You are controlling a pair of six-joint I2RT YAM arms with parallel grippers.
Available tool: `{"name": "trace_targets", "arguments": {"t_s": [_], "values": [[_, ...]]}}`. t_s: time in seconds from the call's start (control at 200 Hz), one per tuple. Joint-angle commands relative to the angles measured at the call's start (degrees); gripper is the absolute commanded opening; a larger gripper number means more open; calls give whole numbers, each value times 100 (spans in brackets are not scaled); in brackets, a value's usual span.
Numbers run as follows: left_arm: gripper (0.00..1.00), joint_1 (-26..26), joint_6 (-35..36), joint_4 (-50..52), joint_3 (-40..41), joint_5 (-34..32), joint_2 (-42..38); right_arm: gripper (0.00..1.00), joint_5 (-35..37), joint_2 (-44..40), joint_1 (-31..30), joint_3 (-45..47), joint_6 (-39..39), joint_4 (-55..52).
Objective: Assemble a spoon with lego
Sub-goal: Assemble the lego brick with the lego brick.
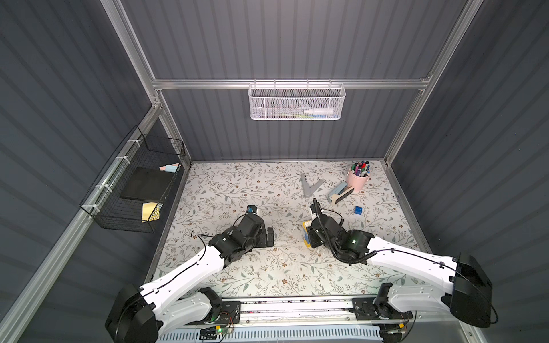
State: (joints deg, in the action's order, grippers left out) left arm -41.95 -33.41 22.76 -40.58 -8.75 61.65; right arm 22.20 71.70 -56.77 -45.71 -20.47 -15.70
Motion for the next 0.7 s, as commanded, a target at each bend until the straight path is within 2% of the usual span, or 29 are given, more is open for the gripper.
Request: {"name": "trace_targets", "arguments": {"t_s": [0.0,0.41,0.695], "values": [[99,12,97,0,118,23,-136,0,-92,217,-95,512,-207,-940],[99,16,84,-19,121,45,-151,0,197,-145,-350,992,-366,-444],[99,12,93,-39,100,53,-102,0,344,109,-343,523,-227,-546]]}}
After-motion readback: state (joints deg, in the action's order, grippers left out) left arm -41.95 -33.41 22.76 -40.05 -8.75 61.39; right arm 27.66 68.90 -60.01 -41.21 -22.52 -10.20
